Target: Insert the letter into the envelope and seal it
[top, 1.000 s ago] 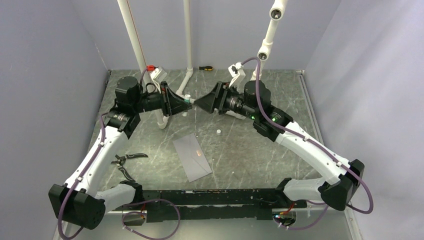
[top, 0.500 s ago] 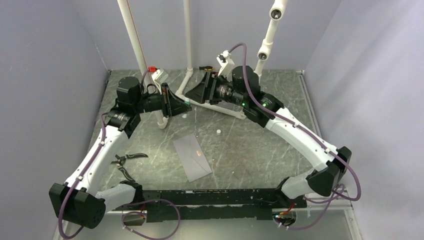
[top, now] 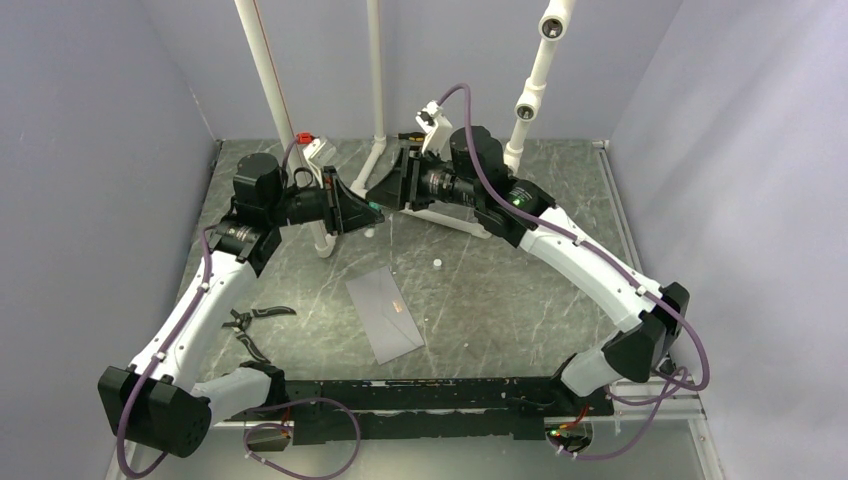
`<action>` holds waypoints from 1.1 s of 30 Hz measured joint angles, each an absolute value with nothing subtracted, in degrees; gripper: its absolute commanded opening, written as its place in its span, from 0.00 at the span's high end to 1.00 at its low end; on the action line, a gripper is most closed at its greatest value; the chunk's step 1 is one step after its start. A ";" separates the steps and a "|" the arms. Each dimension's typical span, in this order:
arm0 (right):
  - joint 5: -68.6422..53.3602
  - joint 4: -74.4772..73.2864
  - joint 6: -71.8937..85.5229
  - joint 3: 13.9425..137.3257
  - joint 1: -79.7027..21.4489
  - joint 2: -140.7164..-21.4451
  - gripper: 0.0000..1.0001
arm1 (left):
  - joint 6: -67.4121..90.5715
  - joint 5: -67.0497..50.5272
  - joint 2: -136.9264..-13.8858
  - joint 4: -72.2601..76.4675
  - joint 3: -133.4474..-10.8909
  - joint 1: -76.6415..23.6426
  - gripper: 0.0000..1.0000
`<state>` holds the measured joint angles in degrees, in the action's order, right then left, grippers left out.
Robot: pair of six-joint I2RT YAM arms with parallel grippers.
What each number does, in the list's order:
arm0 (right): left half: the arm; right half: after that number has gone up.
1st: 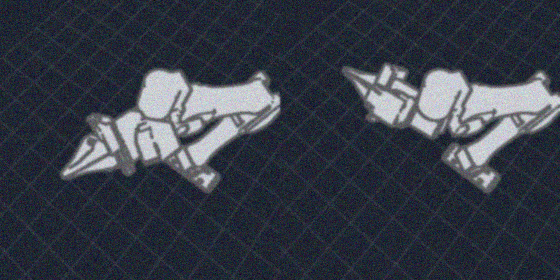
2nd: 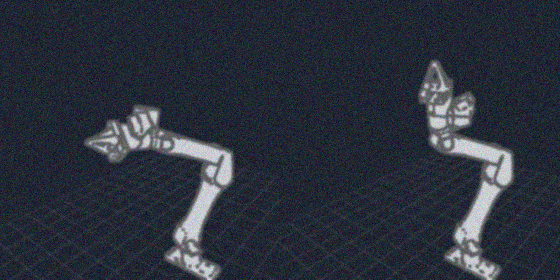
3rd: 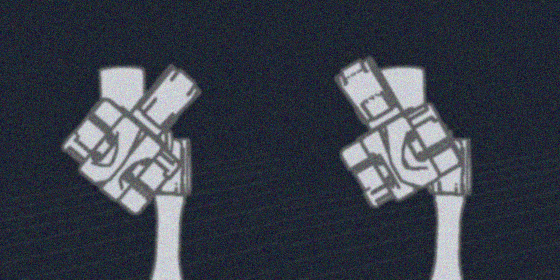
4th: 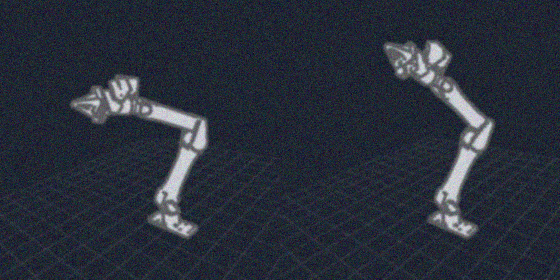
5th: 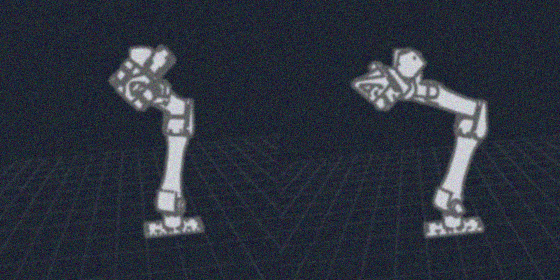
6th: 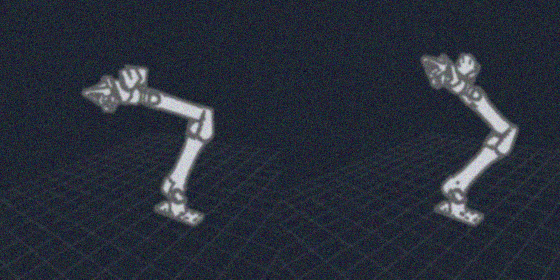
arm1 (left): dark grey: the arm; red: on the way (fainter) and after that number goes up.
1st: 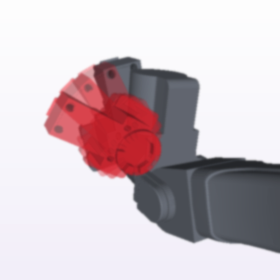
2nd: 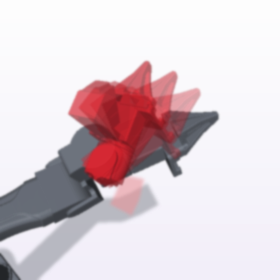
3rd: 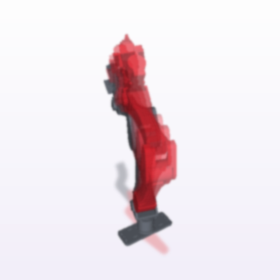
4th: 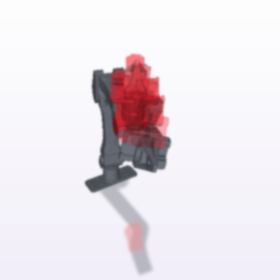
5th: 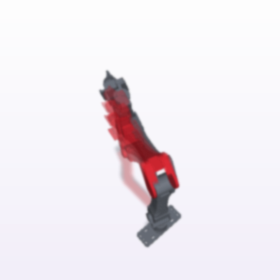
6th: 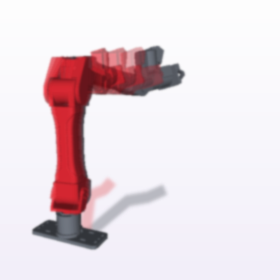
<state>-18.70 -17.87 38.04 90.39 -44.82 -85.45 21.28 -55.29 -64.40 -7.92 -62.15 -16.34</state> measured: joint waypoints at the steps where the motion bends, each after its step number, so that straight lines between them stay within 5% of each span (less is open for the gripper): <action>1: -18.85 -18.17 37.78 90.45 -44.82 -85.54 0.69 | 21.71 -55.33 -64.40 -7.81 -62.15 -16.34 0.98; 4: -19.11 -19.49 36.77 91.13 -44.82 -85.80 0.84 | 22.44 -55.72 -64.38 -7.27 -62.15 -16.34 0.98; 14: -24.34 -17.80 31.75 90.37 -44.12 -85.10 1.00 | 25.17 -58.37 -64.16 -6.68 -62.39 -16.27 0.98; 28: -58.96 -9.91 9.10 90.08 -43.79 -81.28 1.00 | 24.16 -82.83 -61.32 -7.16 -67.94 -17.39 0.97; 31: -58.85 -9.41 7.09 90.26 -44.23 -81.28 0.45 | 20.18 -83.07 -61.32 -11.53 -69.54 -17.41 0.98; 33: -53.67 -10.26 8.51 90.17 -44.47 -80.84 0.32 | 17.41 -80.84 -61.34 -15.05 -70.52 -17.04 0.98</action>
<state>-53.67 -10.26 8.51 90.17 -44.47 -80.84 17.41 -80.84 -61.34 -15.05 -70.52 -17.04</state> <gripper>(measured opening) 0.477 0.234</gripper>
